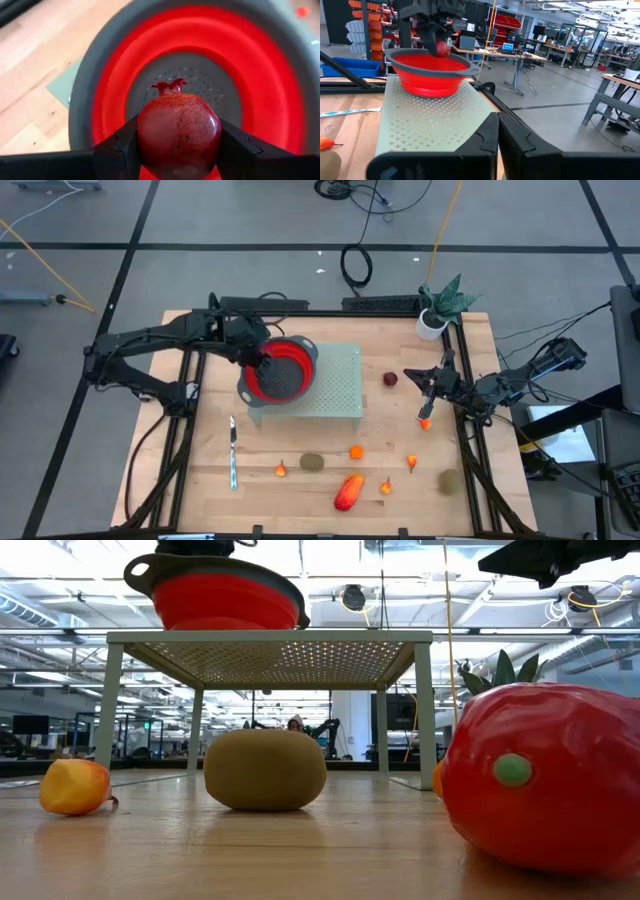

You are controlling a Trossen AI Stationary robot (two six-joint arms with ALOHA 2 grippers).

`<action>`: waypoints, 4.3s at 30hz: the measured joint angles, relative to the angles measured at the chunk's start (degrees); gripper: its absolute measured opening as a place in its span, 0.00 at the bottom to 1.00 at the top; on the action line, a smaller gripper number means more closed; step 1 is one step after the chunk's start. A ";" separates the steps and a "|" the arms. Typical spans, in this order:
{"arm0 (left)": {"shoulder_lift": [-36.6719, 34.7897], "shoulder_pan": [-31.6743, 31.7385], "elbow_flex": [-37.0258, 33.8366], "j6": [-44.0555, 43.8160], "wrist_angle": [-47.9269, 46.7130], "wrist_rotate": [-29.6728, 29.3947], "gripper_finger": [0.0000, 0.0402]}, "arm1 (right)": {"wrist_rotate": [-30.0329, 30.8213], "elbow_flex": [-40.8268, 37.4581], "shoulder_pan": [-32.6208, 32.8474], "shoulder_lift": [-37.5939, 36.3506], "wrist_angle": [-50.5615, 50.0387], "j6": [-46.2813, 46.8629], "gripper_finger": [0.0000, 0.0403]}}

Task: Pick & Place Fruit
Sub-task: Put the bottom pomegranate into the strainer bowl on the shelf, then put the left peach into the strainer bowl on the shelf

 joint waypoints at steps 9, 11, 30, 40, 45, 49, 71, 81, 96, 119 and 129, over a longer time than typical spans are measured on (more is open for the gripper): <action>4.69 -0.04 0.00 0.40 -1.50 2.75 0.46 | 0.00 0.00 -0.01 0.00 0.00 0.00 0.00; 5.46 -0.04 0.00 0.40 -2.11 3.71 0.46 | 0.00 0.00 0.00 -0.02 0.00 0.02 0.00; 5.66 -0.07 0.00 -0.64 -3.38 5.48 0.65 | -0.01 0.00 -0.02 -0.02 0.02 0.00 0.00; 5.61 0.06 8.50 -0.09 -3.62 5.13 0.58 | -0.02 0.00 -0.02 0.00 0.02 0.01 0.00; 5.61 -2.15 13.18 -3.18 -3.65 2.43 0.49 | -0.03 0.00 -0.01 -0.01 0.02 0.01 0.00; 5.59 -5.50 14.73 -6.37 -3.49 0.96 0.42 | -0.04 0.00 -0.02 0.00 0.02 0.01 0.00; 6.12 -32.29 15.09 -28.82 7.48 -17.58 0.01 | -0.22 0.00 -0.01 -0.01 0.02 0.04 0.00; 11.83 -42.54 15.15 -29.49 18.54 -23.65 0.01 | -0.26 0.00 0.00 0.02 -0.48 0.02 0.00; 21.66 -47.24 15.08 -17.67 36.78 -24.68 0.01 | -0.26 0.00 0.00 0.01 -0.92 0.02 0.00; 34.38 -48.33 15.08 -36.71 35.39 -15.65 0.00 | -0.28 0.00 -0.01 0.02 -4.35 0.34 0.00; 34.44 -48.72 15.07 -62.63 18.05 -5.61 0.00 | -0.28 0.00 -0.02 0.03 -4.35 0.24 0.00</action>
